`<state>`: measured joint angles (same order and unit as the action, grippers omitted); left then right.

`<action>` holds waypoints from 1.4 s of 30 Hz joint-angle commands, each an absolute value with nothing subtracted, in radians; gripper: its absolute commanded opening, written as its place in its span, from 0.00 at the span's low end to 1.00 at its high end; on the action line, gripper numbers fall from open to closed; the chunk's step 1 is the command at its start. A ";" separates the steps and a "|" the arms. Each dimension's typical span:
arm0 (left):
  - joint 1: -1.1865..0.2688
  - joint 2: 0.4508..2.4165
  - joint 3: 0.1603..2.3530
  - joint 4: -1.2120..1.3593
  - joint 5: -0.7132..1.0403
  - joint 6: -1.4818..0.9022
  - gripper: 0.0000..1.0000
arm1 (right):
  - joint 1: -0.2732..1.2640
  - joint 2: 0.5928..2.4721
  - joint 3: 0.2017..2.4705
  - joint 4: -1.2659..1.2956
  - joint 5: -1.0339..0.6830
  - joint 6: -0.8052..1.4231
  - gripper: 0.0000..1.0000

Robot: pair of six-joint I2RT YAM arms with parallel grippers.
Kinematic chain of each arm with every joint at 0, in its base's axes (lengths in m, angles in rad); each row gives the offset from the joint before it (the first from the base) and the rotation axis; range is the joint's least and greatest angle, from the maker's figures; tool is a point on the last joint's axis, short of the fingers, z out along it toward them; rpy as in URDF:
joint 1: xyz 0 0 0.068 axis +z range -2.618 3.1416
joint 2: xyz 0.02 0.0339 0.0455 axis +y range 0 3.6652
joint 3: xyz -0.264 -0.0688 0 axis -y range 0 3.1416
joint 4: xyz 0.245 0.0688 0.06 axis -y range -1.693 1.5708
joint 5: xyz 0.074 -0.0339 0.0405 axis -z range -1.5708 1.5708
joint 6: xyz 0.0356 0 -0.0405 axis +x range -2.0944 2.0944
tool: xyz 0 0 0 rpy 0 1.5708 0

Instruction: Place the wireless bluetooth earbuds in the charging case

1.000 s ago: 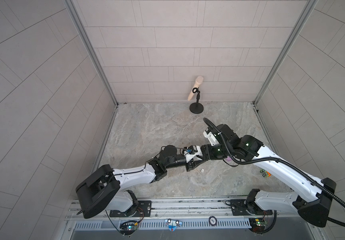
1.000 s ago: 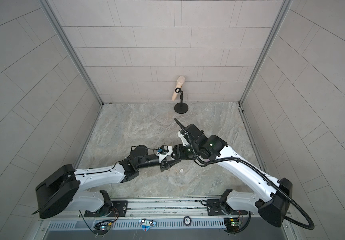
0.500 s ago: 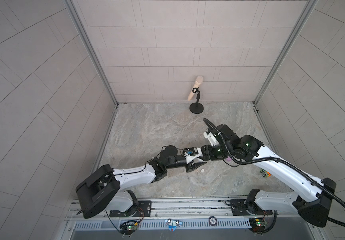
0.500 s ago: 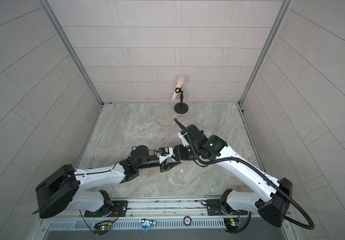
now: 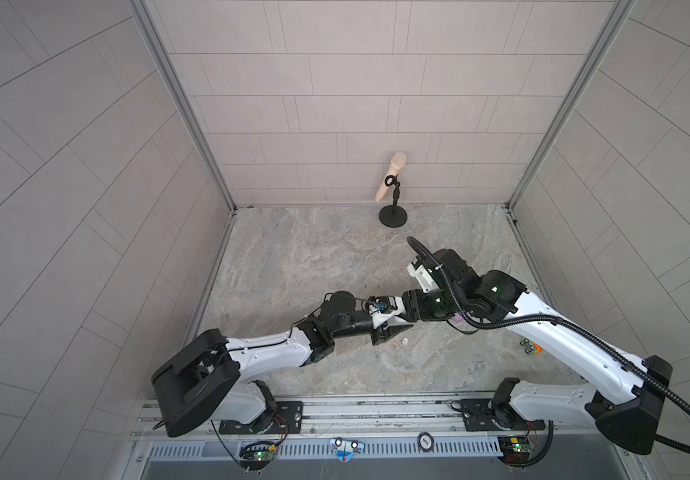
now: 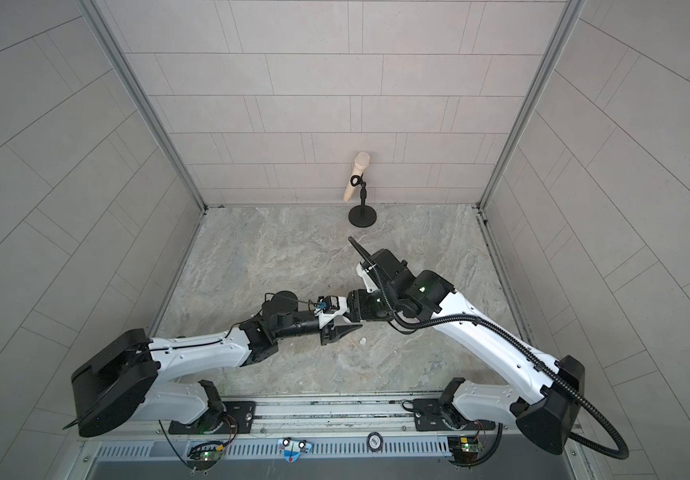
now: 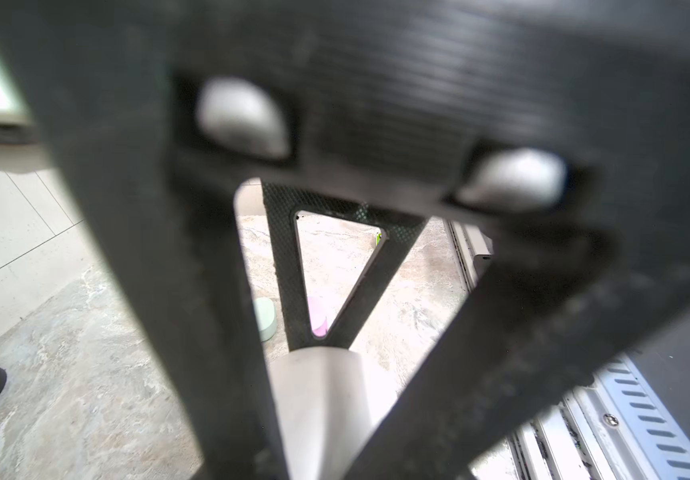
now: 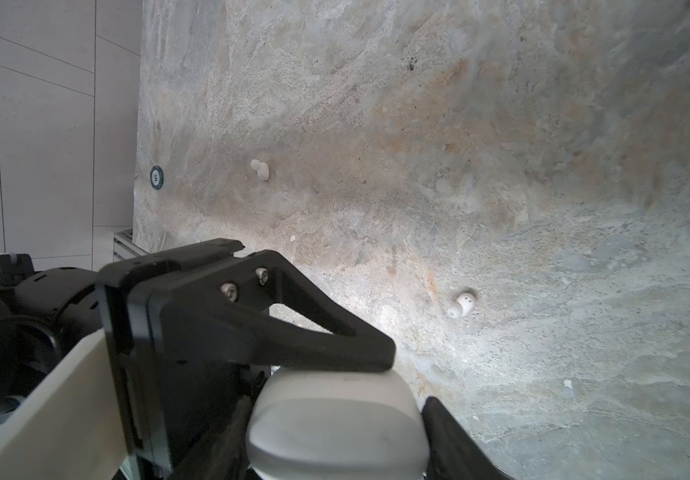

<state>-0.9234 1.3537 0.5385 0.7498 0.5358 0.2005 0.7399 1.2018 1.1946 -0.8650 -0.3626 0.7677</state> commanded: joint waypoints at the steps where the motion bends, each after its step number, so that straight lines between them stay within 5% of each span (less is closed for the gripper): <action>1: -0.937 1.353 0.560 0.733 0.563 0.209 0.50 | 0.741 1.175 1.213 -0.816 -0.357 0.784 0.56; 24: -0.936 1.348 0.561 0.706 0.561 0.212 0.29 | 0.739 1.170 1.227 -0.815 -0.355 0.793 0.57; 42: -0.929 1.305 0.529 0.721 0.569 0.126 0.21 | 0.734 1.100 1.225 -0.896 -0.260 0.732 0.83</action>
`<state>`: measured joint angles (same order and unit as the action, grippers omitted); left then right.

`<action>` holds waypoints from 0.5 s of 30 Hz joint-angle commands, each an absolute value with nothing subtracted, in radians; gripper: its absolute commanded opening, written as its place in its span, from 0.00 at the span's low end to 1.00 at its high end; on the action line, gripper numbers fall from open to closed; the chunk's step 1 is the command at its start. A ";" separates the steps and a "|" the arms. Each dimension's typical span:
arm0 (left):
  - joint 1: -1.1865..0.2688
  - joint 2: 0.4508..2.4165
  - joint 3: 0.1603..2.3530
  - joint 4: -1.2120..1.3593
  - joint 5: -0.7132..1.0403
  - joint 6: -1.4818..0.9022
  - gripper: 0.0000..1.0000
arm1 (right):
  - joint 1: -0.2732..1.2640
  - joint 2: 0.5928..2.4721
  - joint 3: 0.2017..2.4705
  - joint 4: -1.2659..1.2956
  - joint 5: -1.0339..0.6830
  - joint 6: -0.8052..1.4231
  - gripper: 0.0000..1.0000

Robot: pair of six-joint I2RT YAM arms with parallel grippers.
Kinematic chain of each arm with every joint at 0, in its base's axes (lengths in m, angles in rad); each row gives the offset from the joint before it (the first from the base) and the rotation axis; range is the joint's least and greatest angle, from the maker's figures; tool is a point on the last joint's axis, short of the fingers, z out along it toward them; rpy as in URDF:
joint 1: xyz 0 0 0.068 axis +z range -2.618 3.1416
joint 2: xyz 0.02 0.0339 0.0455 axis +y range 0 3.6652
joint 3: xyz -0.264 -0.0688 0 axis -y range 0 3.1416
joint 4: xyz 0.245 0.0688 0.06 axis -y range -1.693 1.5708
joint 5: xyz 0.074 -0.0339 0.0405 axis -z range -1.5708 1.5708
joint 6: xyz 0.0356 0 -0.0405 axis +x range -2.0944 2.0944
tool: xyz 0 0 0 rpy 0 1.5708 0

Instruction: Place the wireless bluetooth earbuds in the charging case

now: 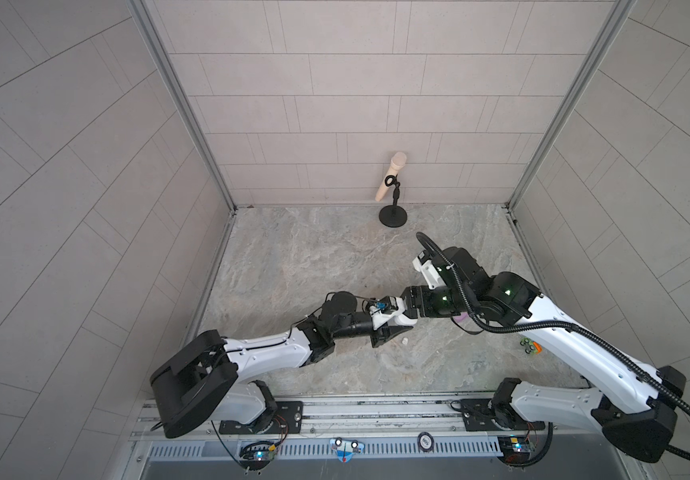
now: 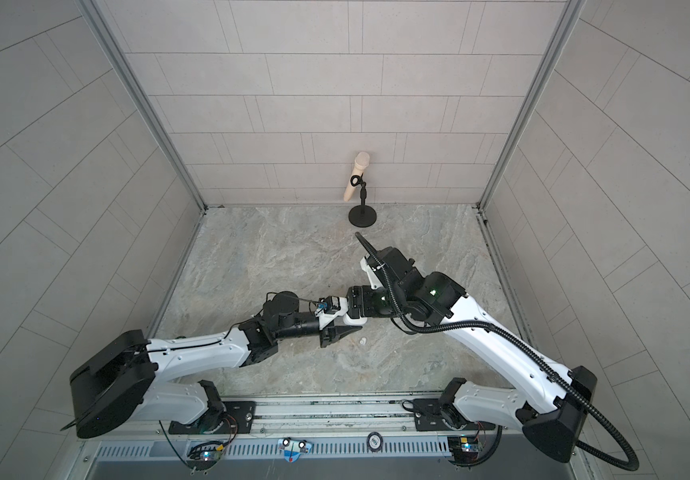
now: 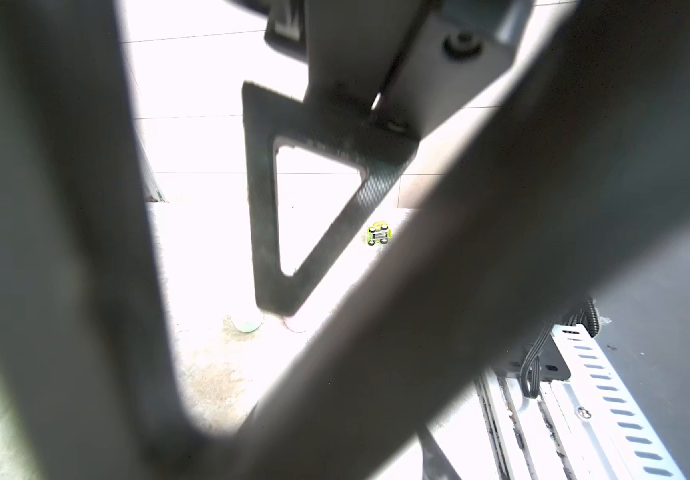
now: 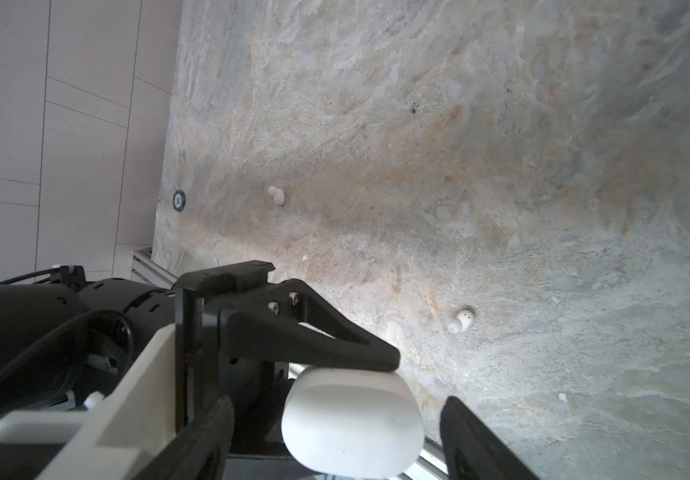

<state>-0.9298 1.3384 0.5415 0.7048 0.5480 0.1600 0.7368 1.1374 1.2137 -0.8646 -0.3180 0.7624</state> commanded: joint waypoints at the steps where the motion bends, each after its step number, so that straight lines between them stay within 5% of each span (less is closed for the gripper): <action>1: -0.925 1.302 0.526 0.726 0.577 0.112 0.21 | 0.729 1.083 1.215 -0.911 -0.235 0.710 0.83; 15: -0.898 1.211 0.521 0.658 0.677 -0.038 0.21 | 0.744 0.977 1.203 -0.909 -0.316 0.274 0.80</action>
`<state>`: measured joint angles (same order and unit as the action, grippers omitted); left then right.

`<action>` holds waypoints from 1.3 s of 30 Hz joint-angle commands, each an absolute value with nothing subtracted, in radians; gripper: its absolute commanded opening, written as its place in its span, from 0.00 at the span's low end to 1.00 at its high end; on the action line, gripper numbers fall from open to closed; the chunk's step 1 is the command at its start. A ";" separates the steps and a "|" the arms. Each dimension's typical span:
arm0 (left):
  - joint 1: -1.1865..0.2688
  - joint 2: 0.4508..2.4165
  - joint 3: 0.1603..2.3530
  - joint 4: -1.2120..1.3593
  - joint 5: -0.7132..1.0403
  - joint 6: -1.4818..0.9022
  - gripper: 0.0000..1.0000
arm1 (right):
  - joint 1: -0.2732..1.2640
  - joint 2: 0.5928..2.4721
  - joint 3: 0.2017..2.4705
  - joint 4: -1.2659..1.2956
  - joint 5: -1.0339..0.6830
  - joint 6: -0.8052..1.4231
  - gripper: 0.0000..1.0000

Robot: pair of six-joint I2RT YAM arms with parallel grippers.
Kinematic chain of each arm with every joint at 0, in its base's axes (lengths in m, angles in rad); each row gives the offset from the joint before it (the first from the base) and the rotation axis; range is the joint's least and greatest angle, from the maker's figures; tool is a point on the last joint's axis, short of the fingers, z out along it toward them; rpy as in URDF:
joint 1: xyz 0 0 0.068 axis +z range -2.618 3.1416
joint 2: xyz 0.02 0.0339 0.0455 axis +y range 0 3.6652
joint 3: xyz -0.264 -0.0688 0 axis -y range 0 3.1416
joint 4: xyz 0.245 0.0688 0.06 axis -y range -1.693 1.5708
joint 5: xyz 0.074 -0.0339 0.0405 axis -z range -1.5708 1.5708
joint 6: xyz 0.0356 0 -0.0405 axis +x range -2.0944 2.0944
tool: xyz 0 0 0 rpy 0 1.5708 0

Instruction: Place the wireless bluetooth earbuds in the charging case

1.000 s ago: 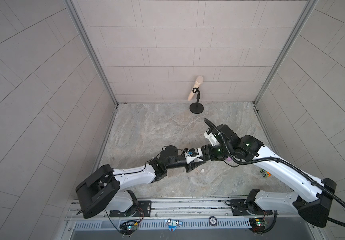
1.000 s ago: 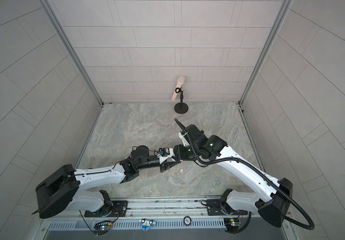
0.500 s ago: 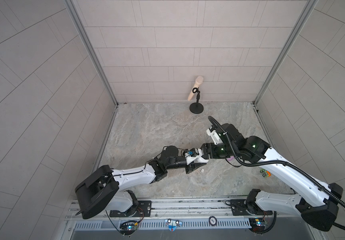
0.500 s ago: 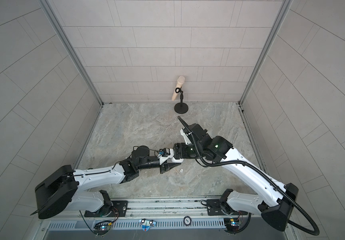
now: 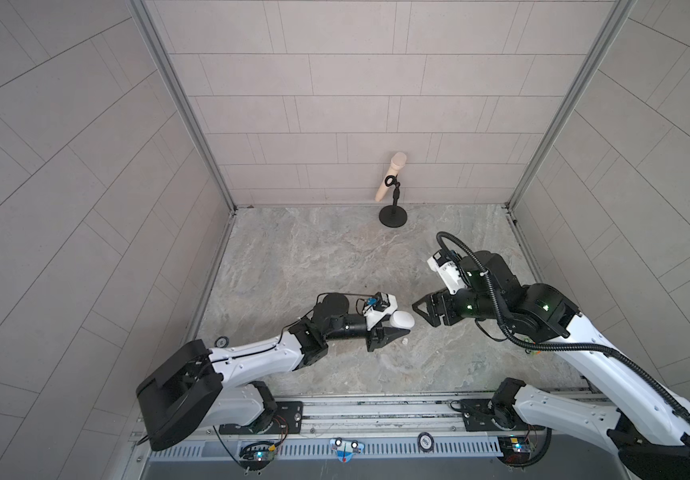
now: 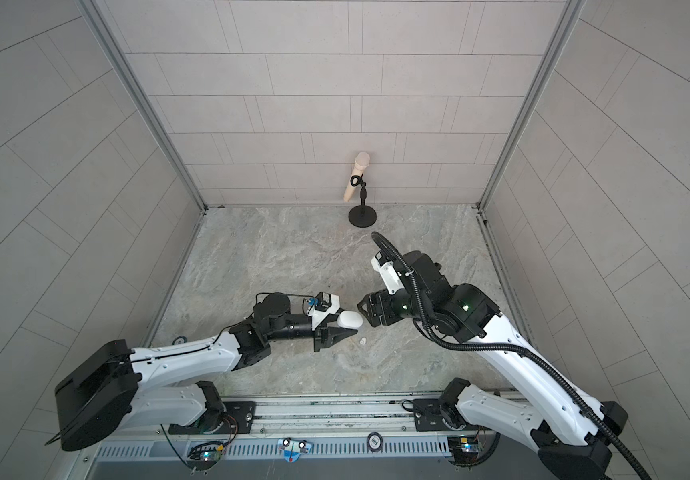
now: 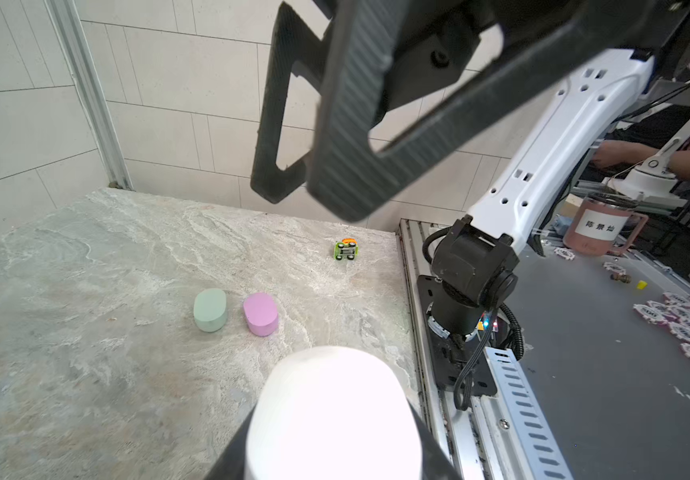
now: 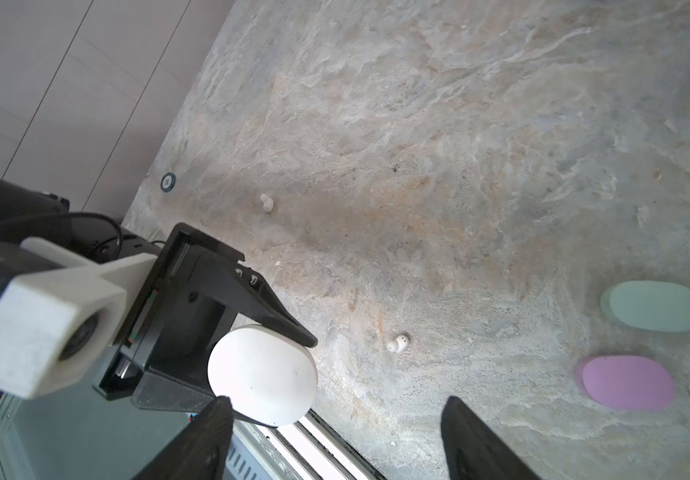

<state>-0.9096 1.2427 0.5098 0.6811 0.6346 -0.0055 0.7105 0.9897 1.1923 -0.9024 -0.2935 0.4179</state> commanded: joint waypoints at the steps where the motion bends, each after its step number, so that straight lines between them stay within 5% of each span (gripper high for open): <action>1: -0.895 1.206 0.522 0.651 0.683 -0.042 0.21 | 0.758 0.980 1.203 -0.910 -0.314 0.252 0.80; 39: -0.882 1.178 0.563 0.629 0.779 -0.057 0.18 | 0.890 1.075 1.168 -0.887 -0.072 0.158 0.77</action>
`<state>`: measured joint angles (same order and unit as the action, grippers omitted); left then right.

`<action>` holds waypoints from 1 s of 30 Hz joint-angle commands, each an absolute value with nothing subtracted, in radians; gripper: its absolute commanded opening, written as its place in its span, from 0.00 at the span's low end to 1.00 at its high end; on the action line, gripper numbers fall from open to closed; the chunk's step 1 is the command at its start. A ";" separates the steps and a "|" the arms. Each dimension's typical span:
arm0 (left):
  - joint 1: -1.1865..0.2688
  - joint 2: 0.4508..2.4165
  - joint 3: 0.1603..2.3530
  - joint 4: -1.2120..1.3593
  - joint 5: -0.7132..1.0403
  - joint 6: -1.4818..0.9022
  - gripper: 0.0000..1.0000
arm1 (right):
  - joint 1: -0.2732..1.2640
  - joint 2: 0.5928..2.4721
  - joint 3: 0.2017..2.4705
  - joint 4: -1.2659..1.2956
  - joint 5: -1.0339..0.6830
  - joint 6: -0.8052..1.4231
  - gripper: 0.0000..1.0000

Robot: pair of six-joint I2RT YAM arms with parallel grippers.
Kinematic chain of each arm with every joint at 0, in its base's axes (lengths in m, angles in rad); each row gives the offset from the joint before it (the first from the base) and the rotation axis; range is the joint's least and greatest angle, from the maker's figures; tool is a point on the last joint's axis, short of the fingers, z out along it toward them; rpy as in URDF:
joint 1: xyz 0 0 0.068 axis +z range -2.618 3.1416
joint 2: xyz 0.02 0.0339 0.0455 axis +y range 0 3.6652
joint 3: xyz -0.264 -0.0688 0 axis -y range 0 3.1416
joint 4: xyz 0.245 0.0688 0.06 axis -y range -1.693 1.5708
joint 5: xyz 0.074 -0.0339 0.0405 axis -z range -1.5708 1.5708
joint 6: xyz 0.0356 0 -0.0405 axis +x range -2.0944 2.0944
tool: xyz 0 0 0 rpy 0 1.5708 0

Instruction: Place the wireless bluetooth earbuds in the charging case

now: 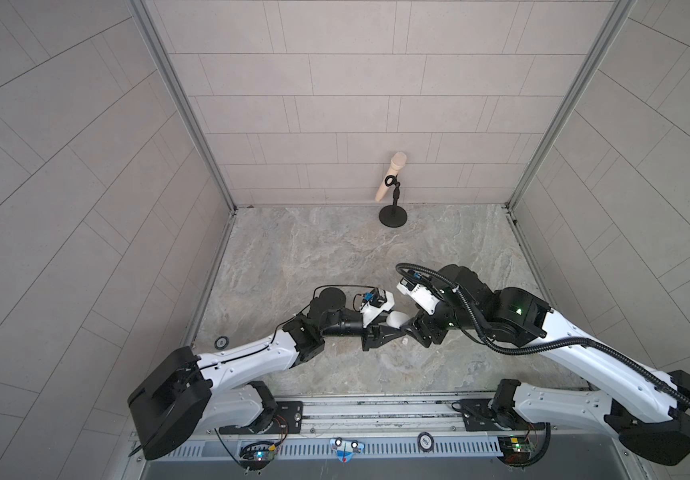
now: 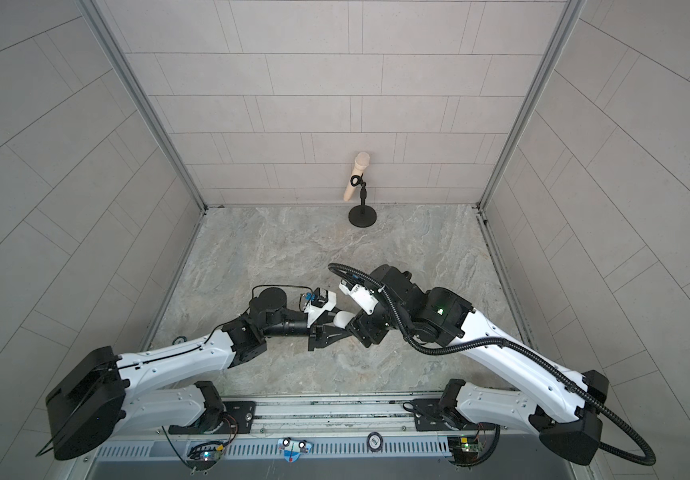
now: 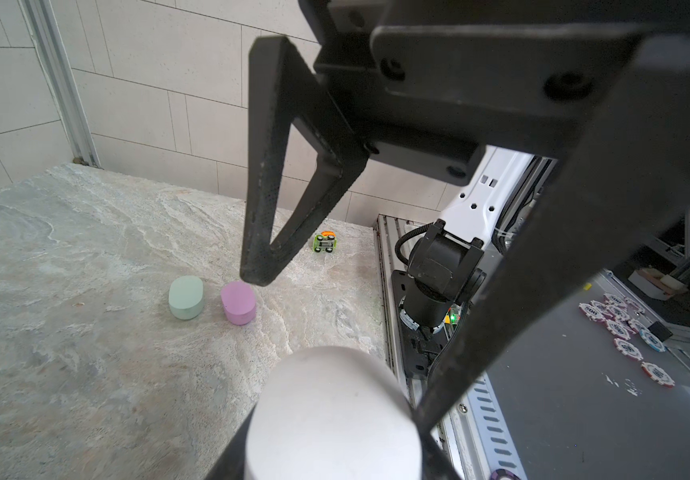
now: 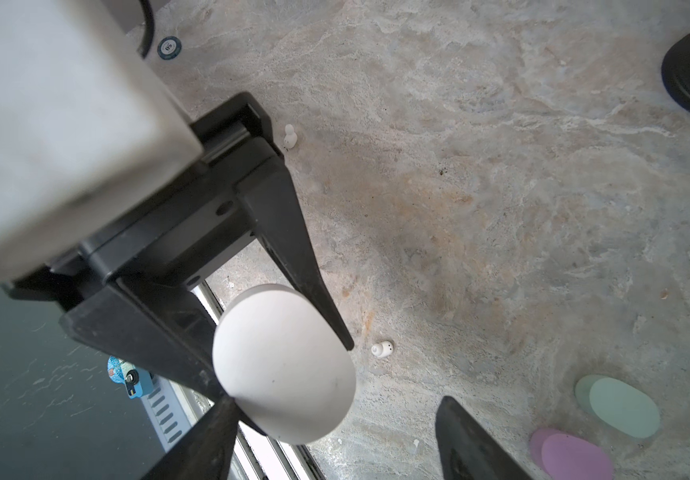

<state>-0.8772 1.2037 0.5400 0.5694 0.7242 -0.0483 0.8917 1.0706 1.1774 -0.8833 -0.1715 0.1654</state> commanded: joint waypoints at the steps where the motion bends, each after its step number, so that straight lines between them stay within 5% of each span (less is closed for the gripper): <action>1: -0.884 1.178 0.563 0.629 0.782 -0.057 0.18 | 0.890 1.077 1.174 -0.887 -0.058 0.161 0.77; 15: -0.912 1.170 0.563 0.601 0.789 -0.031 0.16 | 0.887 1.089 1.239 -0.893 0.057 0.167 0.77; 30: -0.905 1.173 0.534 0.637 0.747 -0.061 0.15 | 0.885 1.026 1.264 -0.895 -0.040 0.203 0.83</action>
<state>-0.8997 1.2037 0.5385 0.5556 0.7227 -0.0547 0.8890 1.0592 1.2469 -0.8936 -0.0044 0.1928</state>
